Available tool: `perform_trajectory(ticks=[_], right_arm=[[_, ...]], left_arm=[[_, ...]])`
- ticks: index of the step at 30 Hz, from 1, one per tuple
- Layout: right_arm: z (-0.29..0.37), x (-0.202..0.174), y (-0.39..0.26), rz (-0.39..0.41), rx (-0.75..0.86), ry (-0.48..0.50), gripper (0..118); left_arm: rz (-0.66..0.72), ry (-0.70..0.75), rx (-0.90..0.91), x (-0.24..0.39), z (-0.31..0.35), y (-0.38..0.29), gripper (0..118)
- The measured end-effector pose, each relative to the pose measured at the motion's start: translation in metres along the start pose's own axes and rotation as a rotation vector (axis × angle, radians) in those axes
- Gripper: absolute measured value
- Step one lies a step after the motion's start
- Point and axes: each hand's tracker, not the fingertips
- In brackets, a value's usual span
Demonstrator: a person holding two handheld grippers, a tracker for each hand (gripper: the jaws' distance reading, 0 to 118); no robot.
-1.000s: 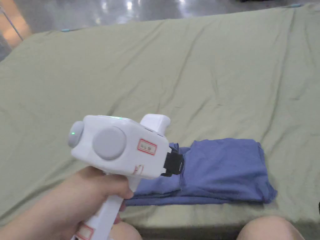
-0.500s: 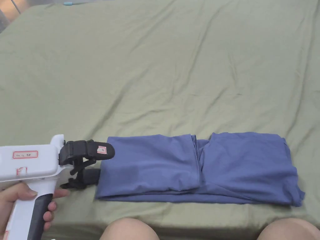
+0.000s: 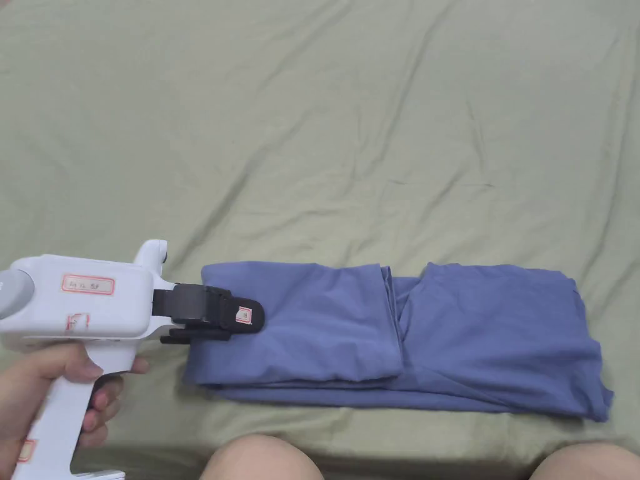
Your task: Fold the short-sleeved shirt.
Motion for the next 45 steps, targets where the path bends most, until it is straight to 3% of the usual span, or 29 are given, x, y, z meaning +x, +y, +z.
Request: perform_trajectory(ticks=[5,9,13,18,27,29,30,31,32,33,37,40,41,42,43,44,45], right_arm=[[0.005,-0.003,-0.005,0.004,0.028,0.010,0],[0.011,0.005,-0.016,-0.025,0.048,0.033,0],[0.013,0.019,-0.028,-0.053,0.058,0.043,0],[0.018,0.038,-0.040,-0.109,0.085,0.062,0],[0.046,0.069,-0.065,-0.140,0.102,0.056,0],[0.053,0.078,-0.071,-0.149,0.097,0.032,0],[0.057,0.083,-0.075,-0.154,0.093,0.012,0],[0.061,0.088,-0.078,-0.159,0.088,-0.004,0],[0.065,0.092,-0.081,-0.164,0.087,-0.012,0],[0.069,0.097,-0.084,-0.173,0.086,-0.021,0],[0.076,0.107,-0.096,-0.206,0.078,-0.046,0],[0.072,0.108,-0.100,-0.219,0.069,-0.046,0],[0.071,0.108,-0.100,-0.220,0.068,-0.043,0],[0.068,0.106,-0.100,-0.220,0.065,-0.038,0],[0.067,0.104,-0.098,-0.216,0.064,-0.029,0],[0.067,0.102,-0.097,-0.208,0.065,-0.021,0],[0.066,0.100,-0.095,-0.196,0.069,-0.012,0]], left_arm=[[-0.078,0.201,-0.008,0.016,0.049,0.007,8],[-0.023,0.412,-0.030,0.028,0.082,0.018,8],[0.003,0.429,-0.053,0.087,0.085,0.026,8],[-0.148,0.604,-0.106,0.173,0.046,0.034,8],[-0.279,0.689,-0.251,0.241,-0.095,0.027,10],[-0.221,0.712,-0.259,0.239,-0.131,0.020,30],[-0.213,0.702,-0.269,0.237,-0.150,0.017,50],[-0.197,0.658,-0.260,0.237,-0.165,0.012,76],[-0.184,0.614,-0.248,0.238,-0.174,0.008,91],[-0.182,0.576,-0.247,0.242,-0.184,0.006,98],[-0.231,0.471,-0.217,0.269,-0.179,0.000,98],[-0.318,0.543,-0.186,0.273,-0.165,-0.004,96],[-0.333,0.589,-0.186,0.270,-0.165,-0.007,89],[-0.362,0.670,-0.189,0.266,-0.164,-0.010,71],[-0.399,0.732,-0.186,0.260,-0.163,-0.015,26],[-0.432,0.801,-0.166,0.255,-0.166,-0.018,4],[-0.437,0.867,-0.141,0.245,-0.166,-0.022,3]])
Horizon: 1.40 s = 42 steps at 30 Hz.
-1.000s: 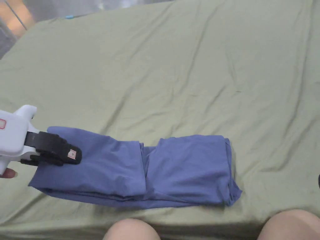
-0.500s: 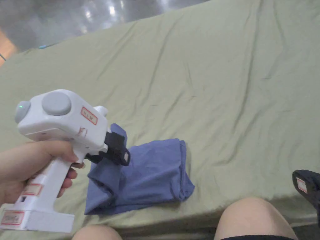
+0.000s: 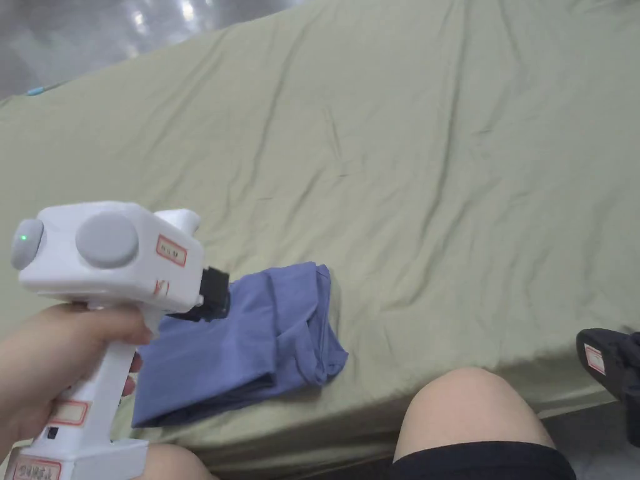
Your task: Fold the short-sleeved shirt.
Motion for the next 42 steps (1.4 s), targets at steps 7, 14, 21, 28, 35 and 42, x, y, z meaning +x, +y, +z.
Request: perform_trajectory(ticks=[7,14,21,28,35,42], right_arm=[[-0.007,-0.009,0.003,0.048,-0.006,0.009,0],[-0.012,-0.023,0.005,0.077,-0.025,0.013,0],[-0.021,-0.053,0.021,0.136,-0.045,0.035,0],[-0.075,-0.119,0.054,0.258,-0.094,0.174,0],[-0.205,-0.194,0.080,0.168,-0.252,0.315,0],[-0.301,-0.181,0.045,-0.008,-0.456,0.191,0]], left_arm=[[0.087,-0.013,-0.067,-0.006,-0.060,-0.007,1],[-0.102,-0.071,0.014,0.073,-0.058,-0.016,0],[0.060,-0.374,0.052,0.036,-0.035,-0.007,0],[0.243,-0.465,0.321,-0.101,0.053,-0.076,0],[0.476,-0.439,0.318,-0.195,0.030,-0.154,0],[0.508,-0.532,0.245,-0.221,-0.016,-0.176,0]])
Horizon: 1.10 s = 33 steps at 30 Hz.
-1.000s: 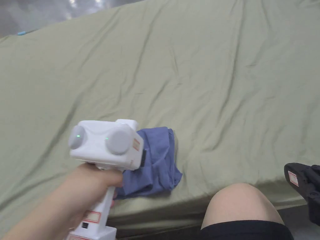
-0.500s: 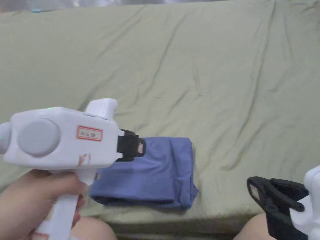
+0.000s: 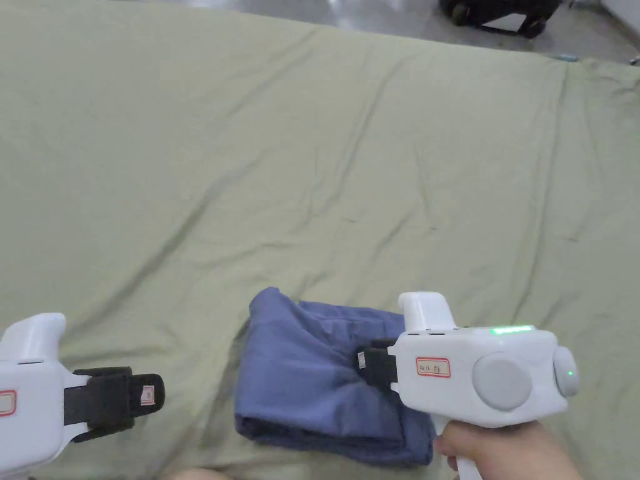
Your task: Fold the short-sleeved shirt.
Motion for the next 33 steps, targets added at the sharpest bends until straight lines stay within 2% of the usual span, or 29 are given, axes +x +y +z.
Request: perform_trajectory(ticks=[2,3,4,5,6,7,8,9,12,14,17,18,19,20,21,22,24,26,28,33], right_arm=[[0.005,0.004,-0.002,0.002,0.038,0.019,0],[0.010,0.004,-0.003,-0.026,0.042,0.028,0],[0.010,0.005,-0.004,-0.055,0.040,0.036,0],[0.010,0.007,-0.004,-0.053,0.041,0.041,0],[0.010,0.007,-0.005,-0.050,0.043,0.045,0],[0.011,0.007,-0.004,-0.051,0.044,0.047,0],[0.011,0.007,-0.005,-0.052,0.047,0.047,0],[0.011,0.006,-0.005,-0.049,0.049,0.046,0],[0.011,0.010,-0.007,-0.050,0.059,0.055,0],[0.011,0.013,-0.007,-0.069,0.063,0.072,0],[0.011,0.015,-0.008,-0.074,0.069,0.084,0],[0.011,0.015,-0.008,-0.071,0.071,0.086,0],[0.012,0.014,-0.008,-0.069,0.072,0.086,0],[0.014,0.013,-0.008,-0.069,0.075,0.085,0],[0.018,0.012,-0.008,-0.073,0.080,0.079,0],[0.024,0.011,-0.008,-0.082,0.085,0.069,0],[0.037,0.010,-0.011,-0.099,0.110,0.097,0],[0.055,0.008,-0.013,-0.094,0.153,0.114,0],[0.075,0.005,-0.015,-0.077,0.178,0.118,0],[0.115,-0.006,-0.022,-0.044,0.233,0.127,0]], left_arm=[[0.000,-0.062,-0.021,-0.006,-0.007,0.006,0],[0.007,-0.114,-0.036,-0.009,-0.011,0.011,2],[0.021,-0.183,-0.072,-0.011,-0.018,0.019,9],[0.041,-0.240,-0.107,-0.012,-0.023,0.027,27],[0.054,-0.328,-0.151,-0.014,-0.032,0.037,55],[0.062,-0.404,-0.175,-0.014,-0.042,0.045,100],[0.068,-0.446,-0.188,-0.014,-0.053,0.052,115],[0.074,-0.484,-0.217,-0.014,-0.068,0.060,118],[0.122,-0.526,-0.302,-0.015,-0.108,0.077,116],[0.156,-0.457,-0.357,-0.013,-0.135,0.081,116],[0.142,-0.556,-0.356,-0.002,-0.147,0.085,116],[0.143,-0.539,-0.360,0.004,-0.150,0.085,115],[0.135,-0.520,-0.379,0.010,-0.152,0.084,102],[0.104,-0.487,-0.374,0.015,-0.151,0.084,72],[0.036,-0.368,-0.368,0.024,-0.148,0.082,18],[0.026,-0.329,-0.359,0.020,-0.147,0.080,18],[0.063,-0.423,-0.380,0.007,-0.138,0.082,18],[0.066,-0.384,-0.342,0.000,-0.118,0.088,18],[0.002,-0.357,-0.308,-0.003,-0.087,0.094,18],[-0.160,-0.128,-0.280,-0.028,0.008,0.125,18]])
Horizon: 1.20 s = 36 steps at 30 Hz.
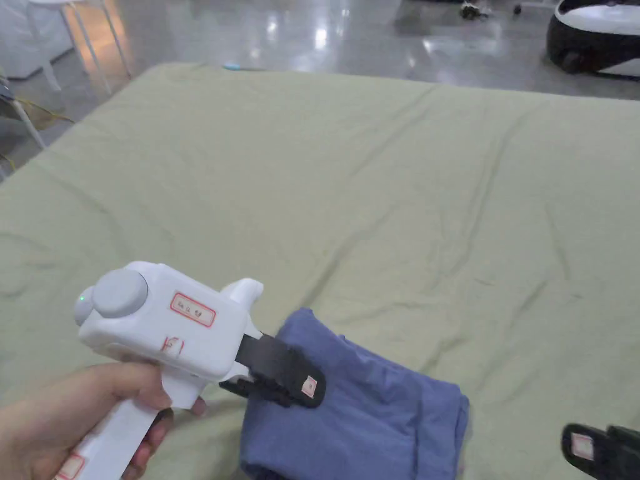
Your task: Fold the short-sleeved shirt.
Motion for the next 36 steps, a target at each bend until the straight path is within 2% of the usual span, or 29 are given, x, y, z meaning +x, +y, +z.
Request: perform_trajectory(ticks=[2,5,7,10,12,16,17,18,19,20,21,22,25,27,28,29,30,31,32,35,36], right_arm=[[0.010,-0.008,-0.002,0.022,0.017,-0.003,0],[0.022,-0.020,-0.007,0.039,0.036,-0.002,0],[0.026,-0.028,-0.012,0.044,0.030,-0.003,0],[0.027,-0.040,-0.020,0.066,0.015,-0.010,0],[0.025,-0.047,-0.025,0.083,-0.002,-0.016,0],[0.021,-0.058,-0.029,0.099,-0.028,-0.018,0],[0.020,-0.061,-0.029,0.108,-0.033,-0.021,0],[0.019,-0.063,-0.028,0.125,-0.031,-0.034,0],[0.020,-0.066,-0.027,0.140,-0.026,-0.043,0],[0.020,-0.067,-0.025,0.146,-0.023,-0.043,0],[0.021,-0.069,-0.023,0.150,-0.021,-0.037,0],[0.021,-0.071,-0.022,0.153,-0.014,-0.029,0],[0.023,-0.075,-0.020,0.164,0.008,-0.016,0],[0.026,-0.076,-0.020,0.177,0.012,-0.010,0],[0.028,-0.076,-0.020,0.190,0.013,-0.007,0],[0.031,-0.076,-0.019,0.203,0.018,-0.012,0],[0.035,-0.075,-0.018,0.219,0.029,-0.022,0],[0.039,-0.075,-0.017,0.233,0.048,-0.031,0],[0.044,-0.074,-0.016,0.239,0.068,-0.036,0],[0.061,-0.070,-0.009,0.245,0.151,-0.052,0],[0.068,-0.070,-0.005,0.279,0.180,-0.086,0]], left_arm=[[-0.034,0.137,-0.024,-0.019,0.038,0.003,18],[0.023,0.353,-0.058,-0.063,0.092,0.011,18],[-0.016,0.546,-0.110,-0.091,0.119,0.019,18],[0.062,0.760,-0.121,-0.133,0.149,0.030,18],[0.064,0.855,-0.109,-0.150,0.166,0.030,18],[0.120,0.936,-0.116,-0.170,0.187,0.028,18],[0.091,0.992,-0.072,-0.170,0.190,0.028,18],[0.079,1.007,-0.058,-0.168,0.194,0.026,22],[0.073,1.018,-0.028,-0.166,0.199,0.024,38],[0.074,1.045,0.016,-0.160,0.203,0.020,64],[0.064,1.091,0.058,-0.154,0.211,0.019,95],[0.057,1.095,0.079,-0.149,0.218,0.016,117],[0.033,1.096,0.222,-0.115,0.238,0.003,117],[-0.048,1.149,0.412,-0.077,0.246,-0.014,116],[-0.041,1.177,0.517,-0.054,0.246,-0.025,110],[-0.013,1.139,0.560,-0.035,0.248,-0.035,95],[-0.031,1.039,0.557,-0.015,0.248,-0.046,68],[-0.050,0.980,0.611,0.006,0.242,-0.059,22],[-0.056,0.957,0.685,0.025,0.233,-0.071,3],[-0.146,0.926,0.842,0.085,0.189,-0.107,2],[-0.193,0.869,0.852,0.105,0.172,-0.114,2]])
